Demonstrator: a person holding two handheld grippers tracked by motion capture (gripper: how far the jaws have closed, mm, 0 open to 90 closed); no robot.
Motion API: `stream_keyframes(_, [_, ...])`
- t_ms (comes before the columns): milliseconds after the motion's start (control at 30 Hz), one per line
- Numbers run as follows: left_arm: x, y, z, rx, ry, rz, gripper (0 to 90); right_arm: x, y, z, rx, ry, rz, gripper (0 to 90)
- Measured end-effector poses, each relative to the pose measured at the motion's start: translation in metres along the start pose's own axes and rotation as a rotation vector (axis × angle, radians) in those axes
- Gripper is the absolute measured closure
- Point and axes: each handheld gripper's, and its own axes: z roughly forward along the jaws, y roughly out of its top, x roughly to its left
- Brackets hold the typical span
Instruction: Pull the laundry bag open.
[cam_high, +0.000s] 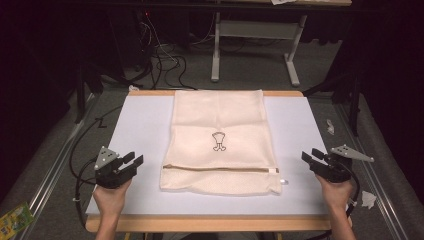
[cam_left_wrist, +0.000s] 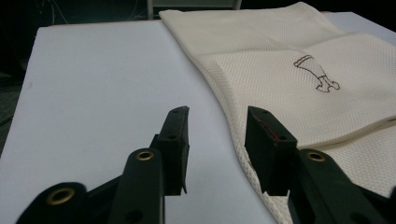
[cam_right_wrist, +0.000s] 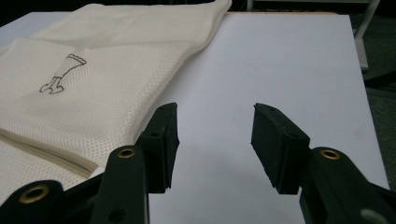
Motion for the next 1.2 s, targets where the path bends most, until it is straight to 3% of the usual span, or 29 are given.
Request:
stream_keyframes(433, [0.008,-0.006,0.009,0.028,0.012,-0.03,55.4,-0.022,-0.015,-0.005,0.005,-0.038,0.056,51.6])
stream_keyframes(867, [0.015,-0.011,0.017,0.052,0.028,-0.061,53.5,-0.026,-0.018,0.0,0.02,-0.049,0.074,51.4])
stream_keyframes(1200, [0.015,-0.015,0.032,0.09,0.031,-0.061,52.7,-0.024,-0.018,0.008,0.034,-0.055,0.074,51.7])
